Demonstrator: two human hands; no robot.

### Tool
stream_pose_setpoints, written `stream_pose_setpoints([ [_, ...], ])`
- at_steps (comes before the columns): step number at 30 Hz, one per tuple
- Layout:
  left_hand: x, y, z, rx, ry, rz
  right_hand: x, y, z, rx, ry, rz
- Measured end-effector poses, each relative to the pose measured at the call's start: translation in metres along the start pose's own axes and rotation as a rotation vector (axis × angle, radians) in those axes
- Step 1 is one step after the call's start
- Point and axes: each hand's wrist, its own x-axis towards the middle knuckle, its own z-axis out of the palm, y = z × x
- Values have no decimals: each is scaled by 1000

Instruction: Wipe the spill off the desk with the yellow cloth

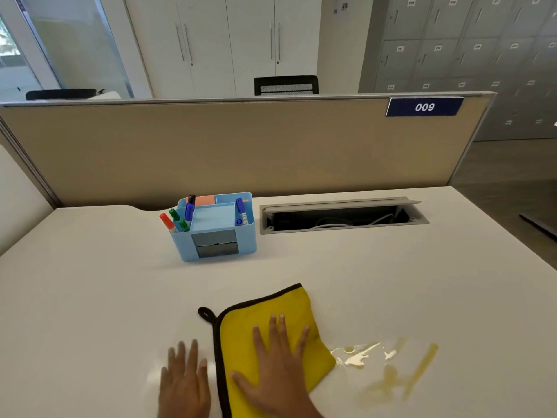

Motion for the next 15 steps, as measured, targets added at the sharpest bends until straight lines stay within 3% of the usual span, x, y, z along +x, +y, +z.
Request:
stream_pose_setpoints([
  [8, 3, -15, -7, -79, 59, -42, 4, 1, 12, -50, -30, 1],
  [15, -1, -9, -17, -104, 111, -31, 54, 88, -1, 0, 14, 162],
])
